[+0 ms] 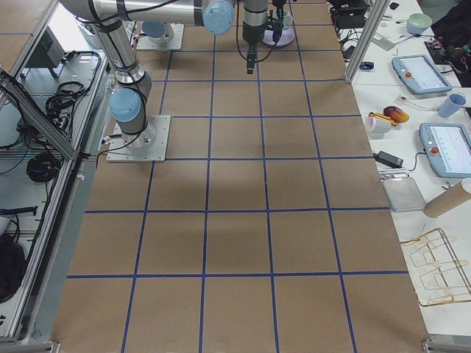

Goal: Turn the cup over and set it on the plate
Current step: 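Carry the upright cup over the plate and lower it down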

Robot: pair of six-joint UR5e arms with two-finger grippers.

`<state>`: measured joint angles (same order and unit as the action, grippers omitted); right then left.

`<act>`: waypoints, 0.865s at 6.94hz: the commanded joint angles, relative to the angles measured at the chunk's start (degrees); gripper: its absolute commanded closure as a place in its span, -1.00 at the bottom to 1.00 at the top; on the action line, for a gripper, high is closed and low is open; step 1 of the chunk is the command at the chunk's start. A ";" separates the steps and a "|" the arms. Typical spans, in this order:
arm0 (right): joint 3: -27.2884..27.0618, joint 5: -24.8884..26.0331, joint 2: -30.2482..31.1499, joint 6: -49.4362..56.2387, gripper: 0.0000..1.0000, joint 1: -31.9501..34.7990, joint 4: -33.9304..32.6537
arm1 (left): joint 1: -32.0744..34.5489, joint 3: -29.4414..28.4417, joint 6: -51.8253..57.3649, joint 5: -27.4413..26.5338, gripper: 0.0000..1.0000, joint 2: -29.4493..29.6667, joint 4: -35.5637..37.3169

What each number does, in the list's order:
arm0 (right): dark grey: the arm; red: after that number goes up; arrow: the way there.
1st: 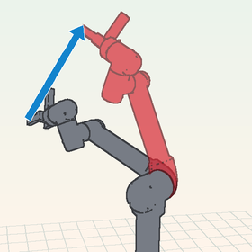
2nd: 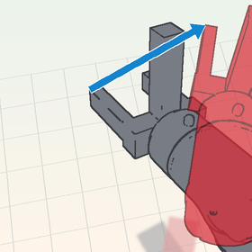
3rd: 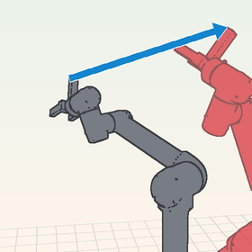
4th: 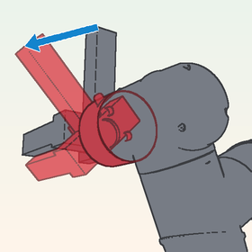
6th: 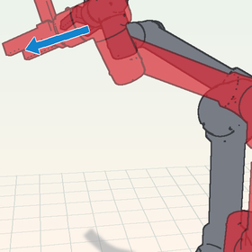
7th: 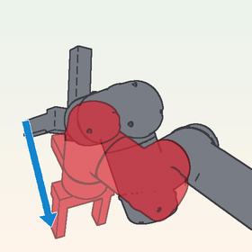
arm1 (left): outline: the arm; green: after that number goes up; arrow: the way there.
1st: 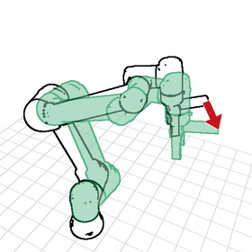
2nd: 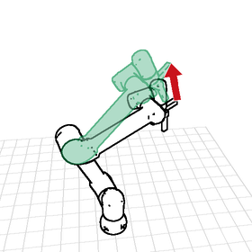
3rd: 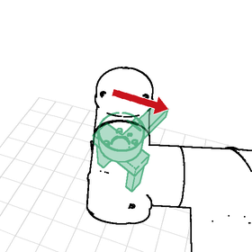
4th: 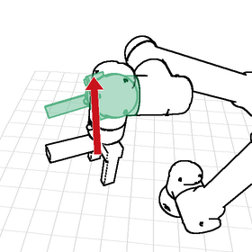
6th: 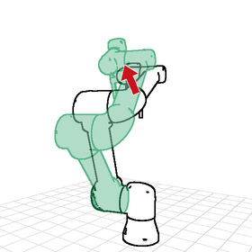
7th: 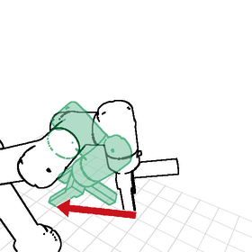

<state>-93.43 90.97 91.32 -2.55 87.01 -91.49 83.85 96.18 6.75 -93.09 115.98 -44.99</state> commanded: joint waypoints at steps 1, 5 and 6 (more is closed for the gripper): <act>0.00 0.00 0.00 0.00 -1.00 0.00 0.00 | 0.17 0.14 -0.25 0.36 1.00 0.39 -0.09; 0.00 0.00 0.00 0.00 -1.00 0.00 0.00 | 0.26 0.06 -6.31 0.89 -1.00 -1.53 -4.19; 0.00 0.00 0.00 0.00 -1.00 0.00 0.00 | 0.35 -0.81 -6.40 0.98 -1.00 -2.76 -6.66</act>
<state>-93.43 90.97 91.32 -2.55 87.01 -91.50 84.11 96.13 0.52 -92.17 114.64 -48.83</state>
